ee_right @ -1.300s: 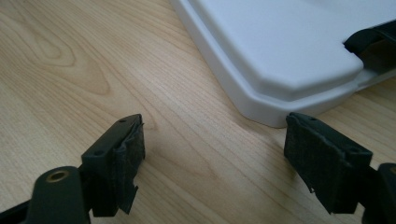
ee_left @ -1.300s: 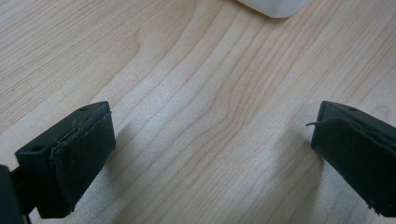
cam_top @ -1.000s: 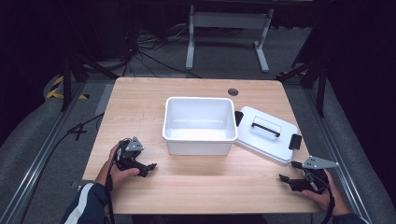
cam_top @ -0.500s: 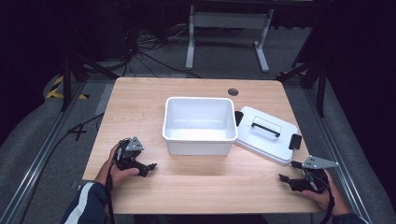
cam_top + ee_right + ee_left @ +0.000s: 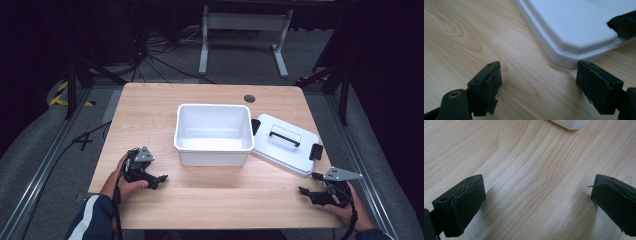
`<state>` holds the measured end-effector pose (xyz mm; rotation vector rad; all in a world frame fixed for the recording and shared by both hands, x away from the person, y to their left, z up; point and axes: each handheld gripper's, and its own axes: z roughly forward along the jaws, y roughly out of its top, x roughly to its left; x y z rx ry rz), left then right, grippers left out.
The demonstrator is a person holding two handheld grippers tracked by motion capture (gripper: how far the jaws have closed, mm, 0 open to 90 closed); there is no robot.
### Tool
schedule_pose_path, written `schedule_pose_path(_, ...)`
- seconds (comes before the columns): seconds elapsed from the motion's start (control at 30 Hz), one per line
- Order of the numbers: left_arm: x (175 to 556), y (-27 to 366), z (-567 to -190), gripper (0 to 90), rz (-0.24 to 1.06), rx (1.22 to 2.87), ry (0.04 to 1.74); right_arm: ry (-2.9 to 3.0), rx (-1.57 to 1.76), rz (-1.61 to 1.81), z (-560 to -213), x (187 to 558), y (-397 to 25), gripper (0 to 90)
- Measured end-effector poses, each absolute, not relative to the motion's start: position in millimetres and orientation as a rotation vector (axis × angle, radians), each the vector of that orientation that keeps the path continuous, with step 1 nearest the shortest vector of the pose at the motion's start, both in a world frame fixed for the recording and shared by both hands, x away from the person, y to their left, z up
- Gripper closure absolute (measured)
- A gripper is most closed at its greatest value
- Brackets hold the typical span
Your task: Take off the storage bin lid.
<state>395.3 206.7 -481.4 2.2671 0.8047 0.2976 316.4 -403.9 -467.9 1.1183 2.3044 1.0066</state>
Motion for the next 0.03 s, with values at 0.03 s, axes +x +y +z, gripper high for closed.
schedule_pose_path(0.03, 395.3, 206.7, -481.4, 0.1, 0.298, 2.267, 0.805, 2.305, 1.12, 1.007, -467.9, 316.4, -403.8, 20.5)
